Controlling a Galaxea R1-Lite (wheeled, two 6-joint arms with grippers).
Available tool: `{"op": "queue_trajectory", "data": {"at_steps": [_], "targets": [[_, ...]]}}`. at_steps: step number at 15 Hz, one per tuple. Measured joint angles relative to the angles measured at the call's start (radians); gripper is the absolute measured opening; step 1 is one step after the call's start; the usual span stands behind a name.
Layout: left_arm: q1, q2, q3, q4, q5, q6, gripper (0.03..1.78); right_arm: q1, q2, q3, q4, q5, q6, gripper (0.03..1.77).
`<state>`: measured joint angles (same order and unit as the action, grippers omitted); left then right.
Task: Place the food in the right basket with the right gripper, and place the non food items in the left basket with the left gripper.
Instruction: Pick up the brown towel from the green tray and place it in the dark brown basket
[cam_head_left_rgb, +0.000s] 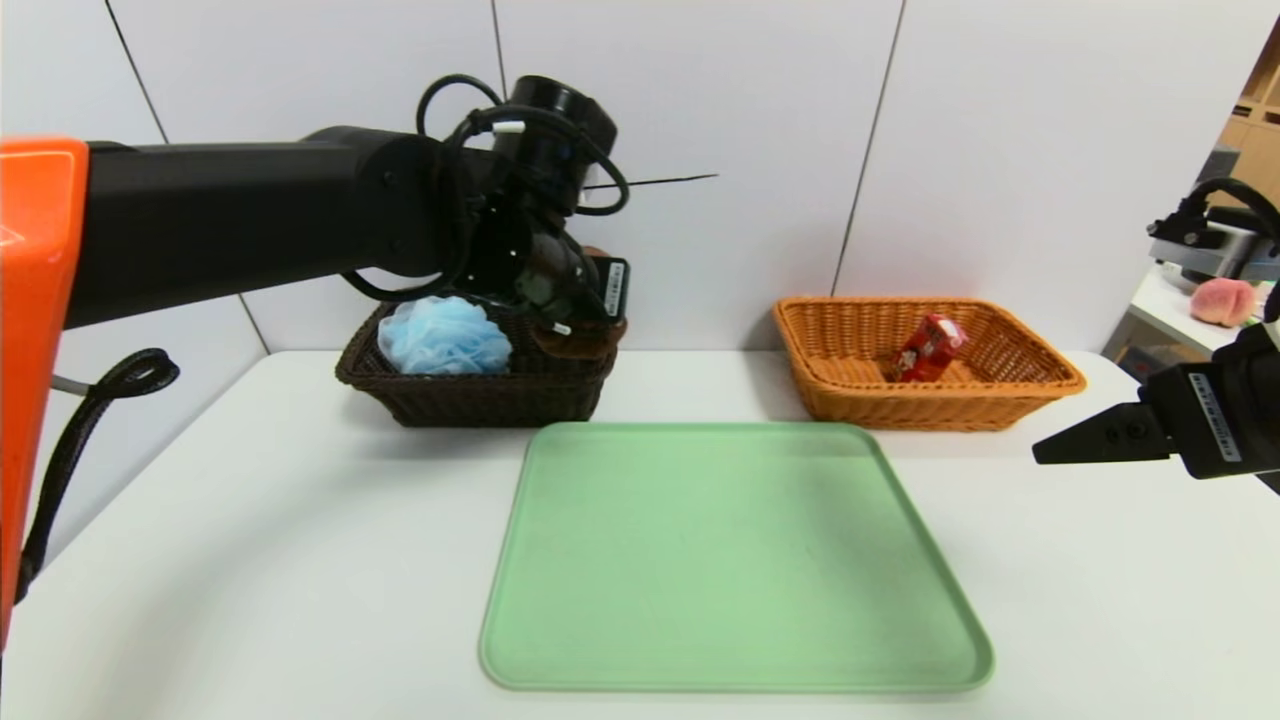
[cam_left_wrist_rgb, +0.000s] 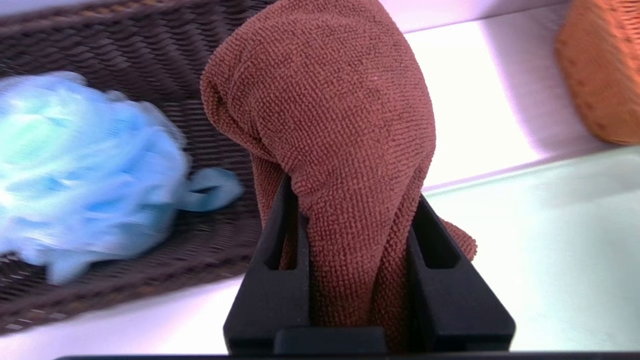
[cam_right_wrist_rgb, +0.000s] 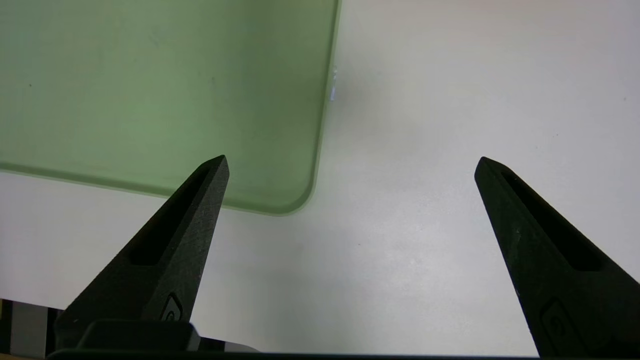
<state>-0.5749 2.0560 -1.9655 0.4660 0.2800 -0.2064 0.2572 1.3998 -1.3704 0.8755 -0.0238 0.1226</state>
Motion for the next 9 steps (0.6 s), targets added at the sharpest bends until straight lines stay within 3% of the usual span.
{"op": "queue_trajectory", "data": {"at_steps": [4, 9], "targets": [[0.092, 0.014, 0.003, -0.007, -0.052, 0.101, 0.49, 0.000, -0.002, 0.006, 0.000, -0.001, -0.001, 1.70], [0.128, 0.078, 0.003, -0.029, -0.061, 0.118, 0.49, 0.000, -0.004, 0.008, 0.000, -0.001, -0.001, 1.70]]}}
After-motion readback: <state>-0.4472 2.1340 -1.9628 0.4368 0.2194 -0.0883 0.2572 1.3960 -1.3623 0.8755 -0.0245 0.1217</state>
